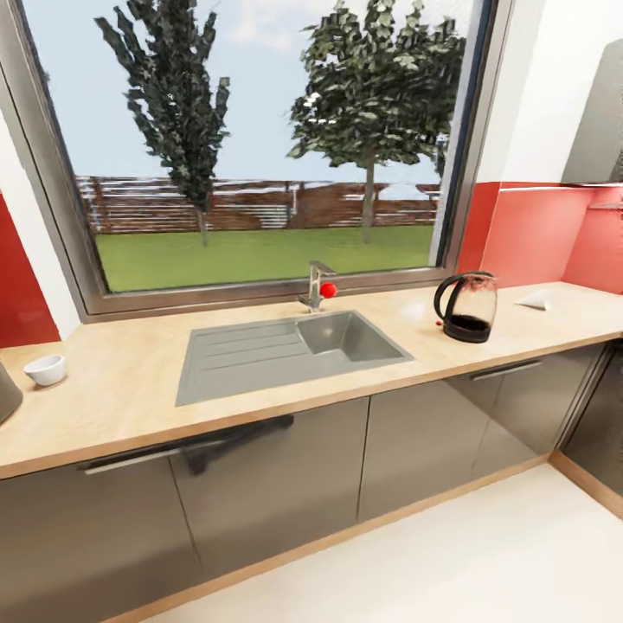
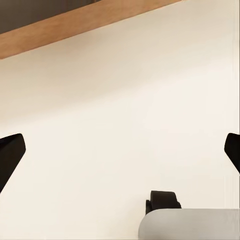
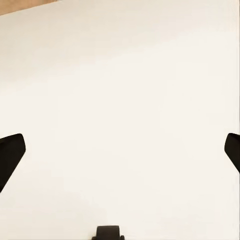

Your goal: Set up a coffee station on the kitchen countertop: keep the coffee maker on the countertop, move the bottle of coffee from the kitchen shelf to the counter next to the coffee maker, place a paper coffee filter on top of the coffee maker, put the saucer next to the coffee maker with the coffee cup on the saucer, and place the electric kettle next to the coffee maker.

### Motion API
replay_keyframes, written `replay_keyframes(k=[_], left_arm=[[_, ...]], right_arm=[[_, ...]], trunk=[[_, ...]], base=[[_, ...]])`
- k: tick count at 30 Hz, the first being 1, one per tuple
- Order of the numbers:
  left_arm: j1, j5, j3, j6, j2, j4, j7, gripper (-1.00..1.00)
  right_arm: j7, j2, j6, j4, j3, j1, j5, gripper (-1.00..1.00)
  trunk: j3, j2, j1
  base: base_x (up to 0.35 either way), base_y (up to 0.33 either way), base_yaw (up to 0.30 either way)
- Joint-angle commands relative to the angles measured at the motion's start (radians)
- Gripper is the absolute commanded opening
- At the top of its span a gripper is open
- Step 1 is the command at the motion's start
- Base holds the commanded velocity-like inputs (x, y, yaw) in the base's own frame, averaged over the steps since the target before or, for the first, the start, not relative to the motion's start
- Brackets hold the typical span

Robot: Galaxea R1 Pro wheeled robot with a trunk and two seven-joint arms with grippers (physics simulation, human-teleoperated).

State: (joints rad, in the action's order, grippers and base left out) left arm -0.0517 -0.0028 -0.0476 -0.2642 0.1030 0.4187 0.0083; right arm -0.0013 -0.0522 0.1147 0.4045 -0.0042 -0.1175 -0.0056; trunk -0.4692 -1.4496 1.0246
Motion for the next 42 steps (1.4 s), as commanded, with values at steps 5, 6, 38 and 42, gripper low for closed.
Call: replay_keyframes(k=[5, 6, 38, 42], left_arm=[[0.0, 0.0, -0.003, -0.002, 0.0, 0.002, 0.001, 1.0], [0.0, 0.0, -0.003, -0.002, 0.0, 0.002, 0.001, 1.0], [0.0, 0.0, -0.002, -0.001, 0.0, 0.002, 0.002, 1.0], [0.0, 0.0, -0.002, -0.001, 0.0, 0.001, 0.002, 1.0]], right_arm=[[0.001, 0.0, 0.003, -0.001, 0.0, -0.001, -0.001, 1.0], [0.001, 0.0, 0.003, -0.001, 0.0, -0.001, -0.001, 1.0], [0.0, 0.0, 0.005, -0.024, 0.001, -0.001, -0.001, 1.0], [0.0, 0.0, 0.005, -0.03, 0.001, -0.001, -0.001, 1.0]], trunk=[[-0.001, 0.0, 0.0], [-0.001, 0.0, 0.0], [-0.001, 0.0, 0.0], [-0.001, 0.0, 0.0]], base=[[0.172, -0.134, -0.164], [0.081, -0.06, -0.216], [0.136, -0.107, -0.172], [0.246, -0.199, -0.159]])
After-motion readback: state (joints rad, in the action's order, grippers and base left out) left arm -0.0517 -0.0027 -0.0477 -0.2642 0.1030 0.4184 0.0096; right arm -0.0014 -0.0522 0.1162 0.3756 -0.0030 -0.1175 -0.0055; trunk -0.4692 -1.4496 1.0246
